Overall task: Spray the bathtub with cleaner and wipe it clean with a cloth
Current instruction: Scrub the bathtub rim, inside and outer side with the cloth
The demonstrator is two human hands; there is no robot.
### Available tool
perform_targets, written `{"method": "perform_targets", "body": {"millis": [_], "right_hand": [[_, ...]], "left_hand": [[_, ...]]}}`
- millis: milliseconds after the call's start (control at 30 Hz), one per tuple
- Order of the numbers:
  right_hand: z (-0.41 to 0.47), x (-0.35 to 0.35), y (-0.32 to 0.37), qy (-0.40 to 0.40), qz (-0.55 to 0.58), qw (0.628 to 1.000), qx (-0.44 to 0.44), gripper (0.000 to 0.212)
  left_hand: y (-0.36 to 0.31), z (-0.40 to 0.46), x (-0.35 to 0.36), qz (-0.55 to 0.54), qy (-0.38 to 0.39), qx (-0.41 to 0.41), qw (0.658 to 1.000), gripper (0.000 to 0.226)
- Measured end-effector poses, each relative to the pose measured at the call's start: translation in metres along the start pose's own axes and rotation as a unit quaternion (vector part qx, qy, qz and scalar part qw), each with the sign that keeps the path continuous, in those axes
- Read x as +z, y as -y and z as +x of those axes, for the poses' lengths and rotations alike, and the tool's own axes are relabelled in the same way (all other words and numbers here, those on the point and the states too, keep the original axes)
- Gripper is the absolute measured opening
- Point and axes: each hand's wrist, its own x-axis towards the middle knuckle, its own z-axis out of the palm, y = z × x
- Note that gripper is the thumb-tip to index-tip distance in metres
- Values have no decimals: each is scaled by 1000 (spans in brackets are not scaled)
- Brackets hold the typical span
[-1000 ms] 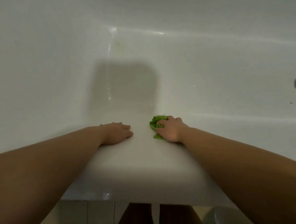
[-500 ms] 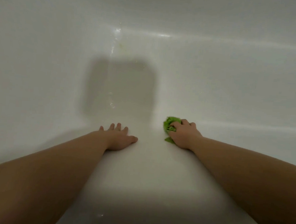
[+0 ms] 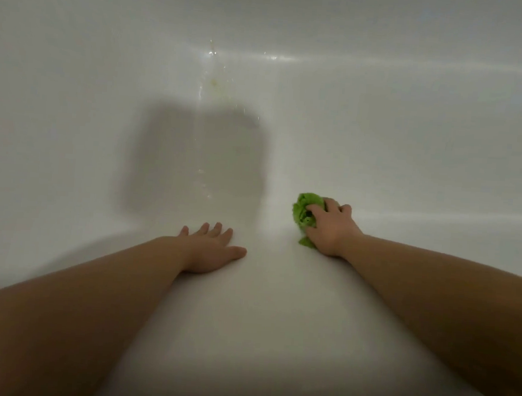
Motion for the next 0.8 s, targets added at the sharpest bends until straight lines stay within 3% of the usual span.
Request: {"method": "perform_targets", "body": {"millis": [100, 167, 300, 467, 633, 800], "right_hand": [[7, 6, 43, -5, 17, 999, -26, 58], [-1, 10, 69, 49, 6, 996, -74, 59], [-45, -2, 70, 68, 45, 988, -131, 48], [-48, -13, 40, 81, -5, 995, -63, 60], [-17, -2, 85, 81, -39, 995, -48, 68], [-64, -16, 136, 117, 3, 983, -139, 51]], "left_hand": [[3, -3, 0, 0, -1, -15, 1000, 84], [7, -9, -1, 7, 0, -18, 1000, 84], [18, -26, -2, 32, -3, -13, 999, 80], [45, -49, -1, 55, -20, -19, 998, 73], [52, -62, 2, 40, -55, -18, 998, 70], [59, -64, 4, 24, -81, -20, 996, 69]]}}
